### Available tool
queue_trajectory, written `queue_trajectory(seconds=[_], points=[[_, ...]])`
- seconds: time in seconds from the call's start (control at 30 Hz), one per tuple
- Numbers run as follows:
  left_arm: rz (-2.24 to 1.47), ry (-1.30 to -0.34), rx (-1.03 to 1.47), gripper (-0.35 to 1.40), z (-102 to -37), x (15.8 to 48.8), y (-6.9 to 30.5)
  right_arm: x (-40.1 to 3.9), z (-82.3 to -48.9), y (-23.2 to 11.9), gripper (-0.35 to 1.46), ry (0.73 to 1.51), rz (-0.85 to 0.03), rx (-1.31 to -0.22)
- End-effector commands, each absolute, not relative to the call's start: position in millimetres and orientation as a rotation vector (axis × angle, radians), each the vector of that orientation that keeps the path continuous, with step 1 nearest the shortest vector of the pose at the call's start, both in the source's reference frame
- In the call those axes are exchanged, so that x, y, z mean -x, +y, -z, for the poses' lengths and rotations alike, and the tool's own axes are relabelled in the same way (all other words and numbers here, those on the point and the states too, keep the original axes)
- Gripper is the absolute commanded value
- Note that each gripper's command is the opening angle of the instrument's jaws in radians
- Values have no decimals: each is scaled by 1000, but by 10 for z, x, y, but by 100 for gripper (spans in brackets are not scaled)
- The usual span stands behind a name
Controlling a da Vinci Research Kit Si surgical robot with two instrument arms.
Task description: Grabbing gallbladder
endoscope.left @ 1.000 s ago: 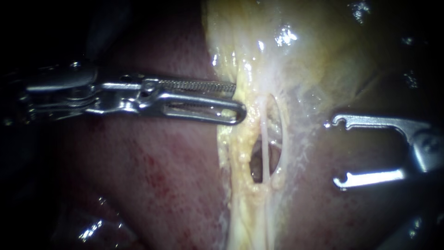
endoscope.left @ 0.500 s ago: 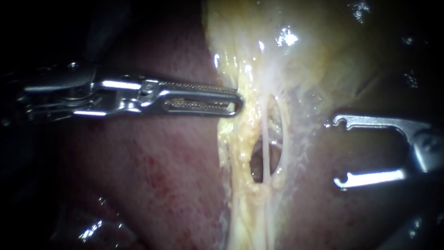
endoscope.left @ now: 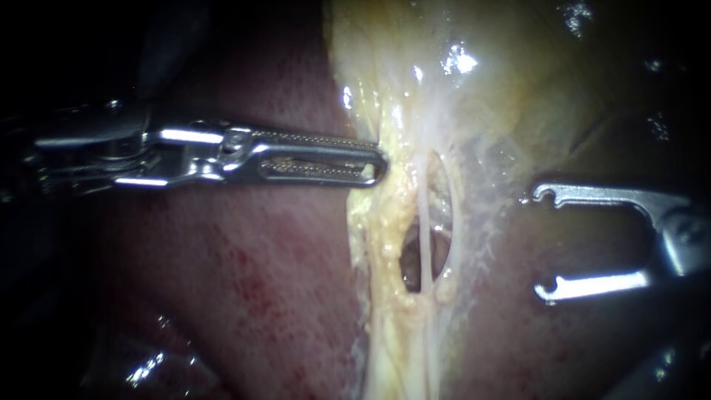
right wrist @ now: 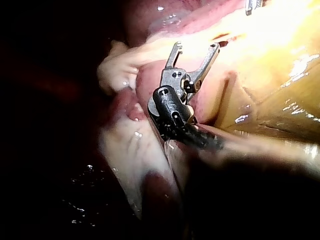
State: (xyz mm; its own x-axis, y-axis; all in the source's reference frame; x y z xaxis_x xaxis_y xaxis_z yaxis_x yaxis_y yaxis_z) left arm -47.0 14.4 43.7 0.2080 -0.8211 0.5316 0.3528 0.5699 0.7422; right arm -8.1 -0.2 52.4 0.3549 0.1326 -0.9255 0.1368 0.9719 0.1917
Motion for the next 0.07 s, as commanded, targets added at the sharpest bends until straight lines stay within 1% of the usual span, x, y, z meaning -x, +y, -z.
queue_trajectory(seconds=[0.03, 0.07], points=[[871, -1072, -526, -35, -436, 471, 145, 81, -524, -2, 59, 1212, 3, -253], [871, -1072, -527, -35, -436, 470, 145, 81, -524, -2, 59, 1212, 3, -253]])
